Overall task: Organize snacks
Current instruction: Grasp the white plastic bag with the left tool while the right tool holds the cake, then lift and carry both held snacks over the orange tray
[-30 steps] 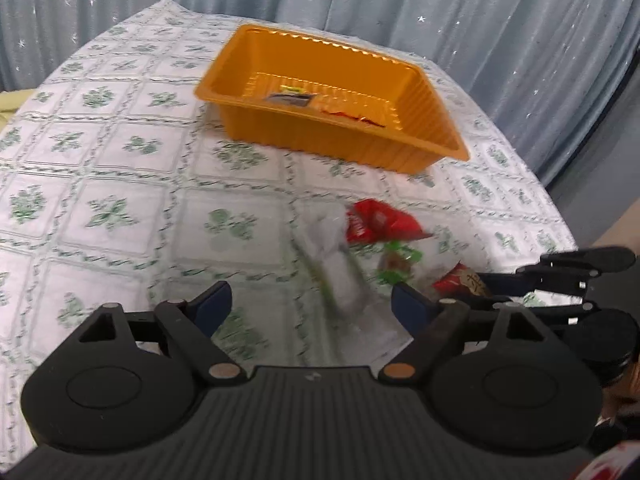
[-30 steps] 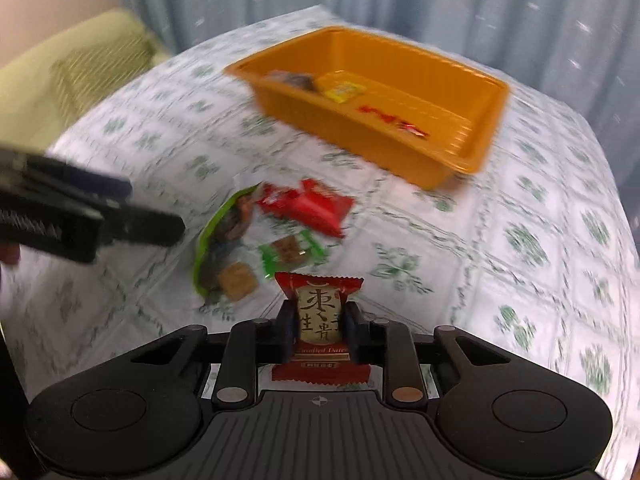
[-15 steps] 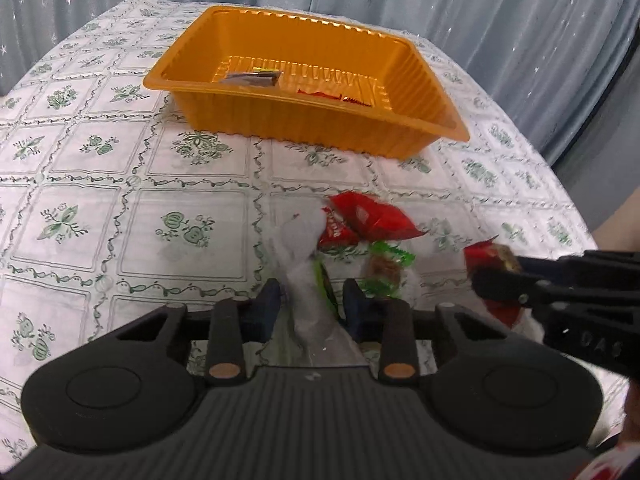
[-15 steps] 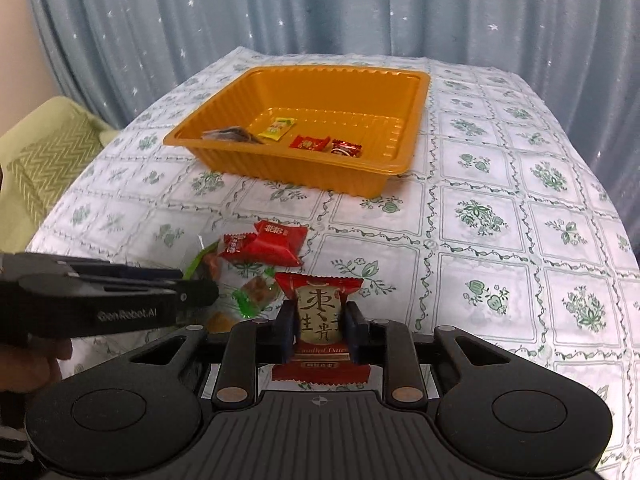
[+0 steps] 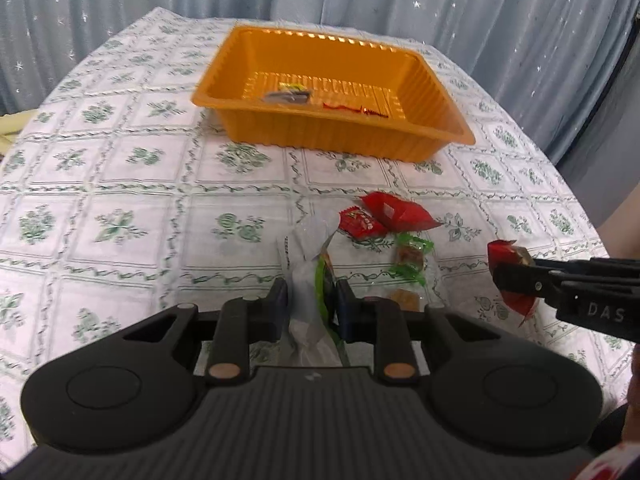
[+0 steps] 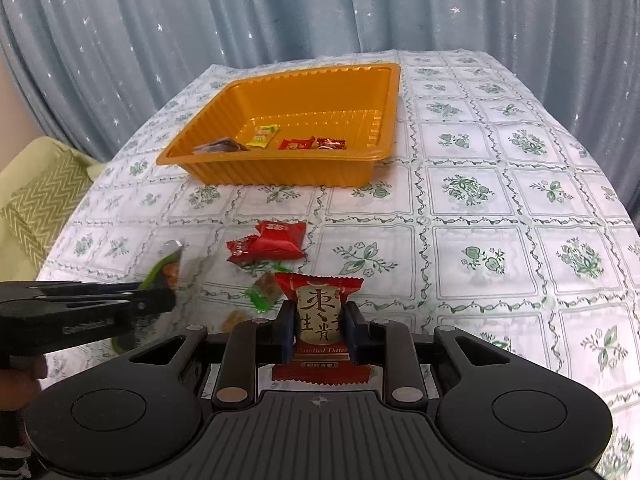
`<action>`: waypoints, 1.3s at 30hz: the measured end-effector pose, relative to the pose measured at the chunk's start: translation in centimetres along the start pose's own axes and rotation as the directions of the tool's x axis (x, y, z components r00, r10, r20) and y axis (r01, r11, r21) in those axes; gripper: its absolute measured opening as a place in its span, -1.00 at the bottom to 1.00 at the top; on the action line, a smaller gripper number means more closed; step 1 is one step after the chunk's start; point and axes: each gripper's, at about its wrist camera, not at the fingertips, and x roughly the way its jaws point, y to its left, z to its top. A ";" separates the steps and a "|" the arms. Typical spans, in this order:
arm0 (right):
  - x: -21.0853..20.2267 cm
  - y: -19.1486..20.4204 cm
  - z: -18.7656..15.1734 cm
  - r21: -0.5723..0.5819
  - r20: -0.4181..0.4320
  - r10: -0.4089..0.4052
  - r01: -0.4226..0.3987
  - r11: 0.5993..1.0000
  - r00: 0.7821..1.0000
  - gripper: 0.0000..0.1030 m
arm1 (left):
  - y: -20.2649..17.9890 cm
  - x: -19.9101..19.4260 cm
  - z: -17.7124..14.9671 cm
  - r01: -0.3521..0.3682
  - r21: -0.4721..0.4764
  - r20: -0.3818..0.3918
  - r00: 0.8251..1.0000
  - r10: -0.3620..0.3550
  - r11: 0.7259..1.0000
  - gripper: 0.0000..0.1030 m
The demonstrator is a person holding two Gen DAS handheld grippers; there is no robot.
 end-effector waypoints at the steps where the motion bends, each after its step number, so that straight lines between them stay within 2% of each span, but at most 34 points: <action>1: -0.3 0.2 -0.1 0.007 0.003 0.001 -0.001 1.000 1.000 -0.50 | 0.2 -0.5 0.0 0.001 -0.006 0.003 1.000 -0.001 1.000 -0.56; 16: -4.7 3.9 -0.6 0.029 0.048 0.003 -0.005 1.000 0.999 -0.50 | 0.9 -6.8 -0.5 0.015 -0.036 0.051 0.999 -0.014 0.999 -0.56; 39: -7.8 4.6 -0.6 0.033 0.084 -0.006 0.003 0.999 0.996 -0.50 | 0.5 -10.1 0.0 0.030 -0.024 0.093 0.995 -0.027 0.999 -0.55</action>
